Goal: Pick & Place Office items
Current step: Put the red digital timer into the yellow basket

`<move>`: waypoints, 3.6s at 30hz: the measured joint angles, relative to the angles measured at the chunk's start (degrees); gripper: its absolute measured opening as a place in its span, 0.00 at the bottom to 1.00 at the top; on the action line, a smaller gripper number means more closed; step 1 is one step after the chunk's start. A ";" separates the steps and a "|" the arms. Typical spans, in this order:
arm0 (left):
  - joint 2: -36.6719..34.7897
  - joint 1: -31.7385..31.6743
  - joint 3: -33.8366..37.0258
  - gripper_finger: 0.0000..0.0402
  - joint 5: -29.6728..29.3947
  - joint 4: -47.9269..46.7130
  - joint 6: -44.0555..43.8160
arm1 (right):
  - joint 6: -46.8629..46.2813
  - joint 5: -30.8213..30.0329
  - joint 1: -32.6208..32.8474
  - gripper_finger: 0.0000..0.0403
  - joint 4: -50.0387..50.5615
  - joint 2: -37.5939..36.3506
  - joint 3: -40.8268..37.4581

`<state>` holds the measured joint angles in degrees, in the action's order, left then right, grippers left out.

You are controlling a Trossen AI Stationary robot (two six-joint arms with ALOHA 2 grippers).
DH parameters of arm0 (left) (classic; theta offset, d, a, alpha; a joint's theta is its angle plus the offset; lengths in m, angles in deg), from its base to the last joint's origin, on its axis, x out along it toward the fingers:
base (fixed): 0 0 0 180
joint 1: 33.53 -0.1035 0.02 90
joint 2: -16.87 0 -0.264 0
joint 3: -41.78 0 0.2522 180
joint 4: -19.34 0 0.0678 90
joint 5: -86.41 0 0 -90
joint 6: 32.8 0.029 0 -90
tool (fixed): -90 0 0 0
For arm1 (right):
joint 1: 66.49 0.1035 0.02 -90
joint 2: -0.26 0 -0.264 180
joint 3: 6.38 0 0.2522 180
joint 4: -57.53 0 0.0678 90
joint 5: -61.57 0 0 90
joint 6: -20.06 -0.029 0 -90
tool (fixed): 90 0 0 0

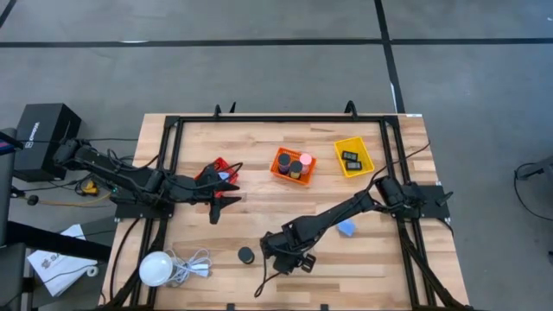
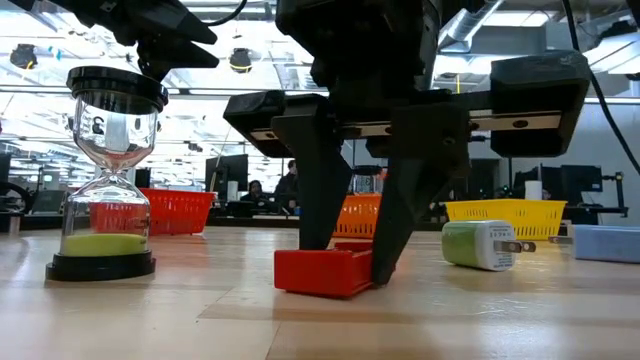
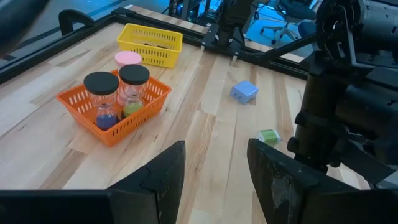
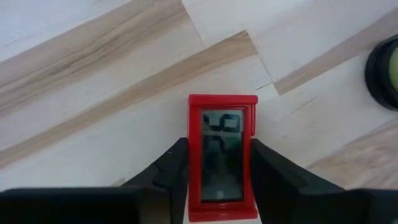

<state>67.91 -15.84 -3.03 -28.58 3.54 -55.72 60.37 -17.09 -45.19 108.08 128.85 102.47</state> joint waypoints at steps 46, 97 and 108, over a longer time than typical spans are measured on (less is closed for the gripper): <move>0.00 0.00 0.00 0.42 0.00 0.60 -0.48 | -9.32 -12.72 -18.50 0.31 46.05 -3.90 5.56; 0.02 0.00 0.00 0.42 0.00 1.00 -3.46 | -19.72 -24.53 -51.35 0.37 24.92 -36.23 -34.34; 0.02 0.04 0.00 0.42 1.52 0.89 -3.42 | -18.86 -24.90 -53.11 0.48 23.47 -33.68 -34.34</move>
<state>67.93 -15.80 -3.03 -27.06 4.43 -59.14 41.51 -41.99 -98.31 131.55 95.17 68.14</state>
